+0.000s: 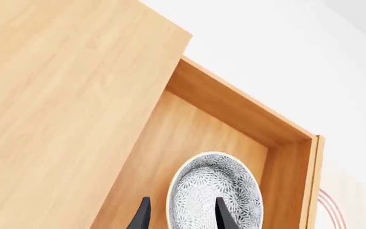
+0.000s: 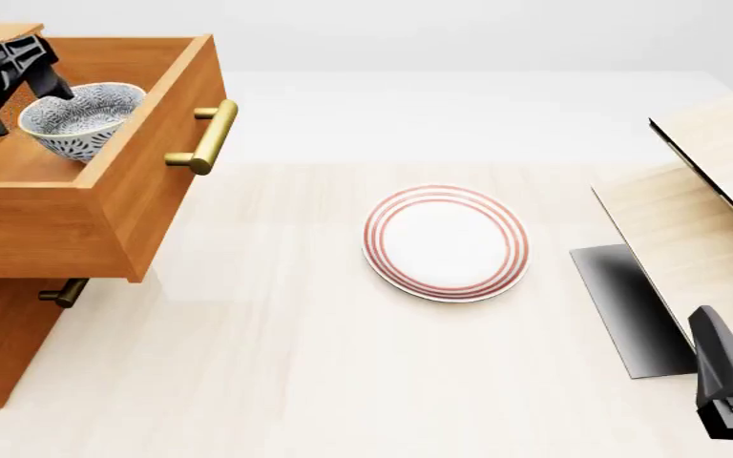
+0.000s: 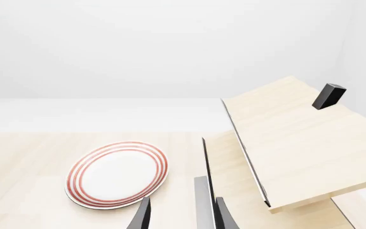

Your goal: Open the top drawer of the cabinet and put the bowl in it.

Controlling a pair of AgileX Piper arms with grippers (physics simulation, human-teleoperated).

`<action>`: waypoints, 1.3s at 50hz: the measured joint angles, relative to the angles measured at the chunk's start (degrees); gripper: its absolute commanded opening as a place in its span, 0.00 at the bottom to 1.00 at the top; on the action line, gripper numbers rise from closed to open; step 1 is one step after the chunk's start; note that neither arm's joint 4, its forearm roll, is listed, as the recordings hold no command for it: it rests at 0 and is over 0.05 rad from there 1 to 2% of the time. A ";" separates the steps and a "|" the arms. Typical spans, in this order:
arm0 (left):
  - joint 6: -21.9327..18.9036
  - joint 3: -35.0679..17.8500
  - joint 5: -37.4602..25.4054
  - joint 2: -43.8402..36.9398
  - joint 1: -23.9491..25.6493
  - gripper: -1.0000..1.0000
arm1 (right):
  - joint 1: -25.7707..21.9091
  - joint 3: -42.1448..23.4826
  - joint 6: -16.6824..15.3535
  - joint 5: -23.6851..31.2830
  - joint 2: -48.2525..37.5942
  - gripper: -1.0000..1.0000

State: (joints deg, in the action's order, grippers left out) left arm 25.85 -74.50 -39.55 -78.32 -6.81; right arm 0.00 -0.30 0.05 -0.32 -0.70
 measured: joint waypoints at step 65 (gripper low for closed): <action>-6.93 1.95 -13.25 21.93 2.69 1.00 | 0.00 0.00 0.00 0.00 0.00 1.00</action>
State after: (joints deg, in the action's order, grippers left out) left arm 18.92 -72.55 -52.80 -56.40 -4.12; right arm -0.01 -0.30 0.05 -0.32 -0.70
